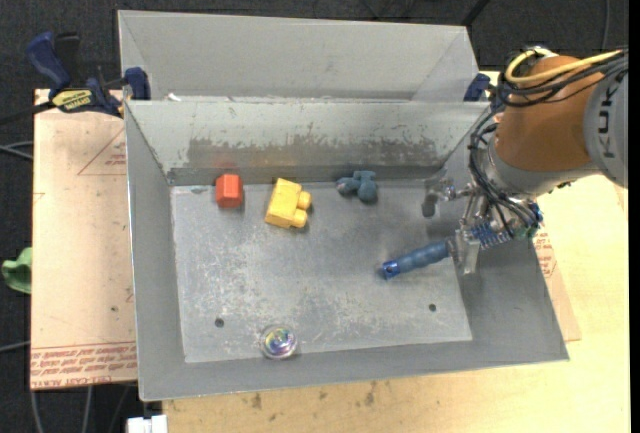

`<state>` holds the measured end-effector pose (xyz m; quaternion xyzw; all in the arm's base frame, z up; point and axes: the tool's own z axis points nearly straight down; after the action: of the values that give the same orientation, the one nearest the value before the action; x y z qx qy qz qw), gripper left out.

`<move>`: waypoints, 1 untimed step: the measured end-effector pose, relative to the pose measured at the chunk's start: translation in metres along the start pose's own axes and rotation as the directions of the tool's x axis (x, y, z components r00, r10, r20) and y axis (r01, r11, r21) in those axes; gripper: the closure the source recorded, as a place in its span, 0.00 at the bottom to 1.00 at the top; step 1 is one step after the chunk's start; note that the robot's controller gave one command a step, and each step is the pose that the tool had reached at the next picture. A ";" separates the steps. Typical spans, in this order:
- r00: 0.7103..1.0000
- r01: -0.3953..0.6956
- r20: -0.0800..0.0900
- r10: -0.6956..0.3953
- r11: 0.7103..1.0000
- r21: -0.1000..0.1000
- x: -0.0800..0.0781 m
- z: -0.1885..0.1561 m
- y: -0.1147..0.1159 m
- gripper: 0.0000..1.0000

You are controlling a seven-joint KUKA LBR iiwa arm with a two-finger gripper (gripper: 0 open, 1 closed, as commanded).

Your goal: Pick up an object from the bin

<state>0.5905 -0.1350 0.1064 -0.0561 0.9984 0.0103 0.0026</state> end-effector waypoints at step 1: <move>0.999 0.042 0.005 -0.042 0.999 0.000 -0.001 0.006 0.002 0.00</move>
Offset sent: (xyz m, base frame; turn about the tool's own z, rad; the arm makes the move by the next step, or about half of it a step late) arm -0.0105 -0.0135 -0.0364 -0.0565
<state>0.5918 -0.1326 0.1004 -0.0769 0.9970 0.0104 0.0051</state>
